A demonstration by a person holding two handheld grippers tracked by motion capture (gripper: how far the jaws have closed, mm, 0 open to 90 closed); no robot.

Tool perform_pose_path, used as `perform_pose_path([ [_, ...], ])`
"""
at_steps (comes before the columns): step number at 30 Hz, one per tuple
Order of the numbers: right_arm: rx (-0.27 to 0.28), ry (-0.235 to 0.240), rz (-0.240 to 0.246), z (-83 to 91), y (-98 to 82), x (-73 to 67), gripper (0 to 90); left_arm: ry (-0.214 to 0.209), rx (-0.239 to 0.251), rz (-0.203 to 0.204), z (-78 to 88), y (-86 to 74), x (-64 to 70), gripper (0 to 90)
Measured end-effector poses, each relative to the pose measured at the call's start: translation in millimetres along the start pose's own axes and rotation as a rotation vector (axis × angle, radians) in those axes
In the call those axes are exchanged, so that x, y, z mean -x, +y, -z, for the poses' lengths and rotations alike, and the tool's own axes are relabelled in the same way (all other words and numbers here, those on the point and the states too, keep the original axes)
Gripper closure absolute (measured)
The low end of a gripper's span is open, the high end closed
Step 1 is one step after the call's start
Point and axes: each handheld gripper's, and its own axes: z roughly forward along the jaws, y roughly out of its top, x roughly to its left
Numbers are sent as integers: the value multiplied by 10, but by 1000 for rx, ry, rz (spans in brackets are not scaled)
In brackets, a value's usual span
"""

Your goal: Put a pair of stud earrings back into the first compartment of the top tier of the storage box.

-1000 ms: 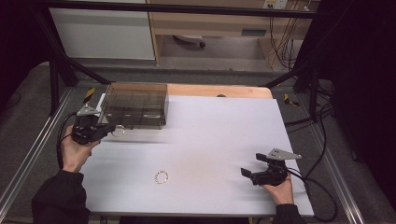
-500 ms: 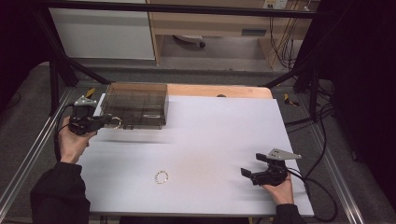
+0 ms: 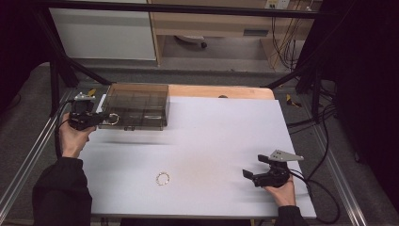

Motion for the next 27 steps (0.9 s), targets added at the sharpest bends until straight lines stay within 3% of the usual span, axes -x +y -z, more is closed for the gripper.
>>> perform_pose_path([
  [15,0,2,-1,3,1,0,8,37,-19,28,-244,-36,-134,855],
  [27,0,2,1,2,0,0,8,25,-38,32,-331,-97,-140,847],
])
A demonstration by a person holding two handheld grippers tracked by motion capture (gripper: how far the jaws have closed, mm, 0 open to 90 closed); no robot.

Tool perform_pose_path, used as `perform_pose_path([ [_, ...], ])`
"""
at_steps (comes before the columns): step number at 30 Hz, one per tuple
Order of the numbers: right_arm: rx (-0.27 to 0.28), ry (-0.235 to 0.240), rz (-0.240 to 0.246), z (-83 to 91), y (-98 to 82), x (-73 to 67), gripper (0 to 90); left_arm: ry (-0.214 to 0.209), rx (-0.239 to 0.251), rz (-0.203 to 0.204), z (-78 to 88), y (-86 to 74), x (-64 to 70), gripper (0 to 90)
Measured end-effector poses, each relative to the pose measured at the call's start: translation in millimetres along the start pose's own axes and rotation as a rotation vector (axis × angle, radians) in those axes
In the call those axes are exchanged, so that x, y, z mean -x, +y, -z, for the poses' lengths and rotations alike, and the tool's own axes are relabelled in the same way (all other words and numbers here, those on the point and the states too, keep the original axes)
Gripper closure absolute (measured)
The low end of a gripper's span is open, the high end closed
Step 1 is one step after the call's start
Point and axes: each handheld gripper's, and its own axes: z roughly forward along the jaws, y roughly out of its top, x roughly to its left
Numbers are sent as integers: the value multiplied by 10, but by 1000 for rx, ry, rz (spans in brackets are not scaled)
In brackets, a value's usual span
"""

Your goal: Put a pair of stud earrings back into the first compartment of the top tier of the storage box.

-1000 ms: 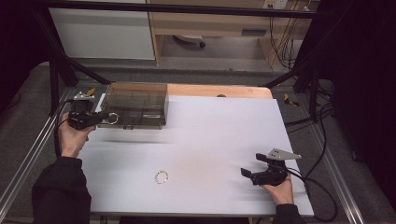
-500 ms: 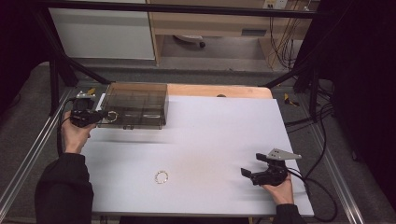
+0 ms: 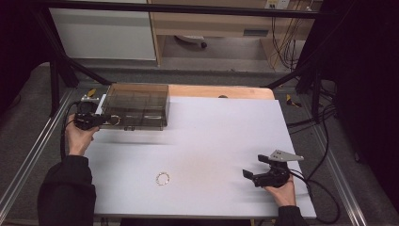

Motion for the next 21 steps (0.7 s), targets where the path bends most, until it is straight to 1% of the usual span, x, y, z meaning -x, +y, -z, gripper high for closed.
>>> perform_pose_path([
  [3,0,0,1,1,1,1,8,0,10,1,13,1,-1,823],
  [5,0,0,1,2,1,1,8,-9,33,3,65,2,-1,789],
  [8,2,0,-2,7,3,0,7,-23,57,5,154,1,-4,728],
  [9,1,0,-3,7,3,0,7,-30,67,12,191,-4,-2,708],
  [10,1,0,-3,6,3,0,7,-39,71,12,214,-8,-1,686],
  [11,1,0,-3,6,3,0,7,-39,71,12,214,-8,-1,662],
  [12,2,-1,-3,7,3,0,7,-50,83,6,274,-24,15,638],
  [15,2,-1,-4,7,3,-1,7,-71,104,-8,356,-68,68,561],
  [18,3,-1,-3,4,2,0,7,-83,113,-23,406,-112,132,476],
  [19,3,-1,-3,4,3,1,7,-83,113,-23,406,-112,132,456],
  [20,3,-1,-3,4,3,1,7,-92,114,-32,429,-134,162,456],
  [21,3,0,-3,7,4,1,7,-101,118,-48,464,-168,204,419],
])
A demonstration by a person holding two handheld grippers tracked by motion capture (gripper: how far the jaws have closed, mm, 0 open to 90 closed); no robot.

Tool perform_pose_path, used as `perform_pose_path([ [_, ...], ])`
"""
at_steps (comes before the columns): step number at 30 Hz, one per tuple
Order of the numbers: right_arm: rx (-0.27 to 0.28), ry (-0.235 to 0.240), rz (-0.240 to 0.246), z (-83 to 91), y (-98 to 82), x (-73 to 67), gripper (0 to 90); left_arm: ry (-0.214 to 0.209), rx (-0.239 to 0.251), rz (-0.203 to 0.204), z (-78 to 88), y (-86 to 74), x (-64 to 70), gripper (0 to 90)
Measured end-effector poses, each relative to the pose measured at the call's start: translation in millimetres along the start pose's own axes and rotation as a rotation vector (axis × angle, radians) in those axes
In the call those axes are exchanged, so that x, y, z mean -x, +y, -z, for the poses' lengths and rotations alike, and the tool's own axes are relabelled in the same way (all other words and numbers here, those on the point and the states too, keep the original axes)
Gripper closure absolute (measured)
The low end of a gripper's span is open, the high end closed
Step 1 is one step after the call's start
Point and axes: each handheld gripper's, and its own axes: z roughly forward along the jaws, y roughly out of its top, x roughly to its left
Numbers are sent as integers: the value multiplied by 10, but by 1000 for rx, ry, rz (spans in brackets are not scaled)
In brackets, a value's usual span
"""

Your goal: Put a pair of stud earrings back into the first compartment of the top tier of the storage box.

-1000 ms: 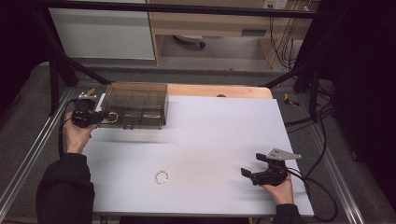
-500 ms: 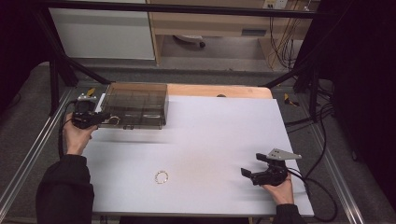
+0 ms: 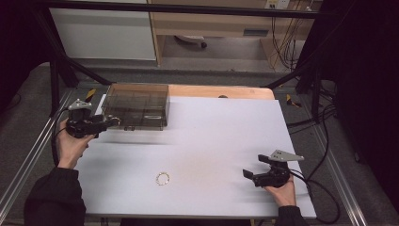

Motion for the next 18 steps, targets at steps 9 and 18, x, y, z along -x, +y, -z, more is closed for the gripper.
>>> perform_pose_path([
  [9,0,0,-1,0,-1,-3,7,-35,19,-43,92,-183,237,256],
  [18,1,-1,-1,-3,-2,-3,7,-61,30,-76,90,-312,491,112],
])
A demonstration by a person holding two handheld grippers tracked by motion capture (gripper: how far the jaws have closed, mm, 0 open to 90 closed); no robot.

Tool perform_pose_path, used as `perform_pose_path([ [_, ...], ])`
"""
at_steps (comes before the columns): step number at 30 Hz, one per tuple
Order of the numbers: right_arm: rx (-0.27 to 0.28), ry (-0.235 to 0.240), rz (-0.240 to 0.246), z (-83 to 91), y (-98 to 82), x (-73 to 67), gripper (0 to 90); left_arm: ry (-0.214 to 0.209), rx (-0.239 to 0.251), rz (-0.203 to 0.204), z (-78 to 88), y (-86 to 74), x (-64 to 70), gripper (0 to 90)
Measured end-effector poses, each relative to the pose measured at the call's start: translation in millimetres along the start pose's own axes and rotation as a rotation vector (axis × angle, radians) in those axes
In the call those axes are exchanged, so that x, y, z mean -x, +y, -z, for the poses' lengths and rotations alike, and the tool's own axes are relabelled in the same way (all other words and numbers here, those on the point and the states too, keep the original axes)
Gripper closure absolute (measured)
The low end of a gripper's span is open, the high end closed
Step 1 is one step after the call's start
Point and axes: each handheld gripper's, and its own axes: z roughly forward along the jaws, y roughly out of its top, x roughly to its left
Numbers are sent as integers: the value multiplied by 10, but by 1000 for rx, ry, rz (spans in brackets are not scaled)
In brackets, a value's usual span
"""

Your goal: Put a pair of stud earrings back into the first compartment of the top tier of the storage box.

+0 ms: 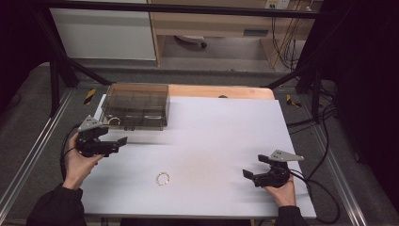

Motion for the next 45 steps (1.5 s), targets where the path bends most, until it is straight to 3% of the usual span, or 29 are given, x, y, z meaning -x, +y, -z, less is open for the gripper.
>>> perform_pose_path([
  [13,-2,2,1,2,1,0,6,-61,-41,-24,-199,-244,435,71],
  [24,-4,0,4,-6,-2,2,6,-102,-83,-49,-329,-392,676,80],
  [31,-9,2,5,-12,-5,3,6,-154,-98,-80,-359,-506,892,152],
  [36,-8,2,7,-11,-6,1,7,-174,-125,-93,-390,-555,967,215],
  [45,-13,2,2,-16,-8,-2,7,-213,-157,-87,-437,-593,1093,430],
])
